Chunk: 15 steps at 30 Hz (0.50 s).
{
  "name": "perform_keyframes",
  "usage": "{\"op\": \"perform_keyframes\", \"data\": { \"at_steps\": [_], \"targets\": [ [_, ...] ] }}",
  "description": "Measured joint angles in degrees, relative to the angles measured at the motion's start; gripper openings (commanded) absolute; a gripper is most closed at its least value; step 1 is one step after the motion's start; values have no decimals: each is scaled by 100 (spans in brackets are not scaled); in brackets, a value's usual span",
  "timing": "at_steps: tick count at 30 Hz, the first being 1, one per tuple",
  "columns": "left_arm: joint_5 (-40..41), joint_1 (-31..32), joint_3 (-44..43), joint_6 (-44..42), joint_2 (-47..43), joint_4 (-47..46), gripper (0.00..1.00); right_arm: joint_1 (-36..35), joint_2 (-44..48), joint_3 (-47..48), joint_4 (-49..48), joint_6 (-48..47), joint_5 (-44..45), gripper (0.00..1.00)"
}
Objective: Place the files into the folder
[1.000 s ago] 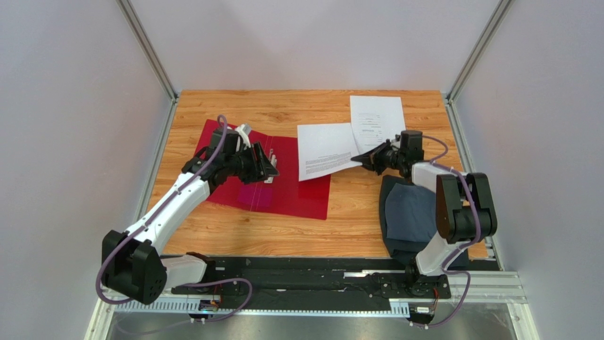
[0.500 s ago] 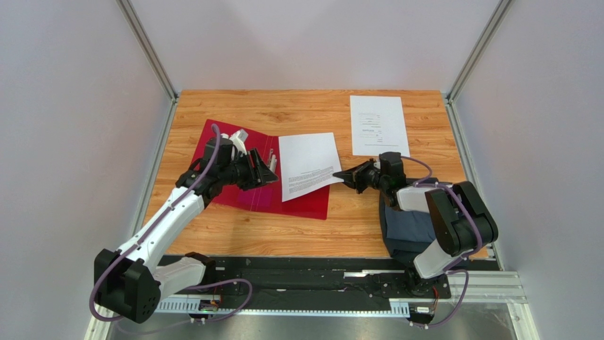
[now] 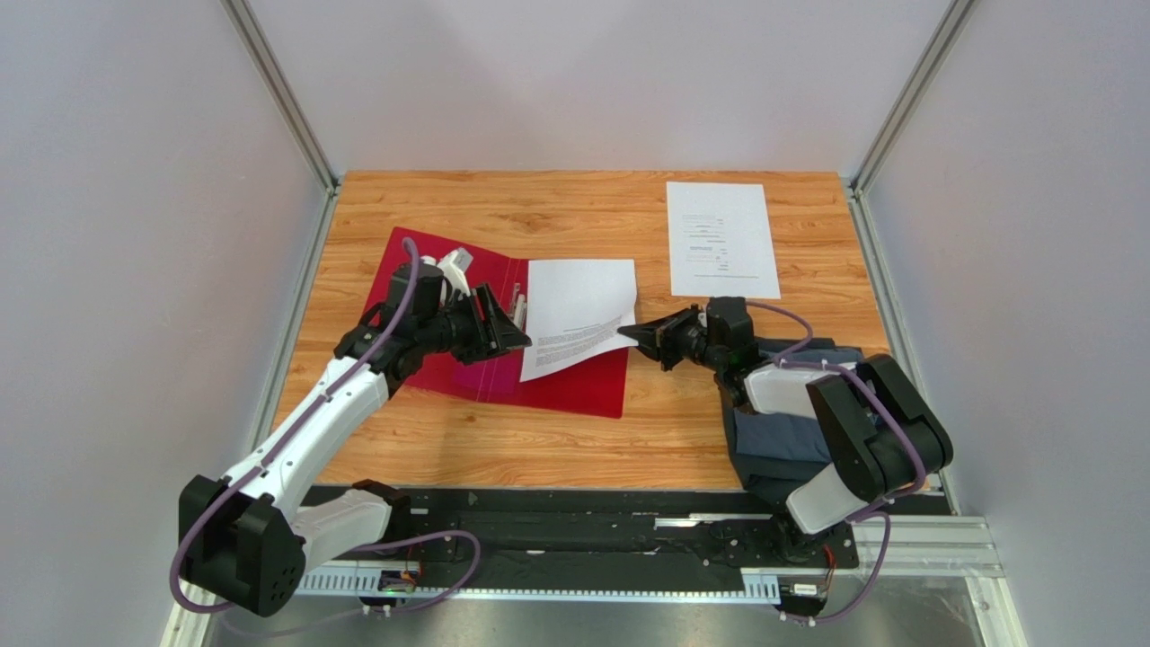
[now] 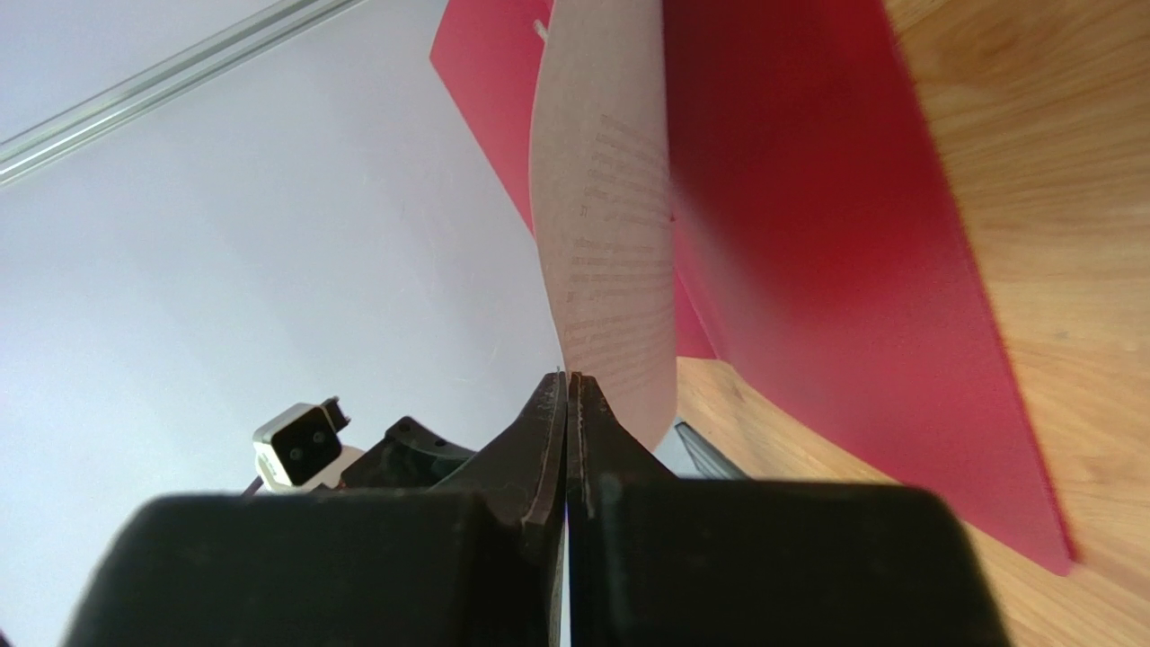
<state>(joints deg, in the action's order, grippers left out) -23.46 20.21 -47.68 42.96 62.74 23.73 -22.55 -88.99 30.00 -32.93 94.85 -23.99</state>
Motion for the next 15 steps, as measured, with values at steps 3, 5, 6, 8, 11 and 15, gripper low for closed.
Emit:
{"op": "perform_keyframes", "data": {
  "at_steps": [3,5,6,8,11,15],
  "targets": [
    [0,0,0,0,-15,2,57,-105,-7,-13,-160,149,59,0],
    [0,0,2,-2,-39,4,57,-142,-7,-24,-212,210,103,0],
    [0,0,2,-2,-50,4,57,-164,-7,-35,-227,234,129,0],
    [0,0,15,-2,-72,4,57,-179,-7,-66,-271,271,170,0],
    [0,-2,28,-2,-83,11,57,-177,-7,-92,-297,297,203,0],
    [0,-4,28,-2,-85,11,57,-138,15,-92,-317,308,205,0]
  ]
}}
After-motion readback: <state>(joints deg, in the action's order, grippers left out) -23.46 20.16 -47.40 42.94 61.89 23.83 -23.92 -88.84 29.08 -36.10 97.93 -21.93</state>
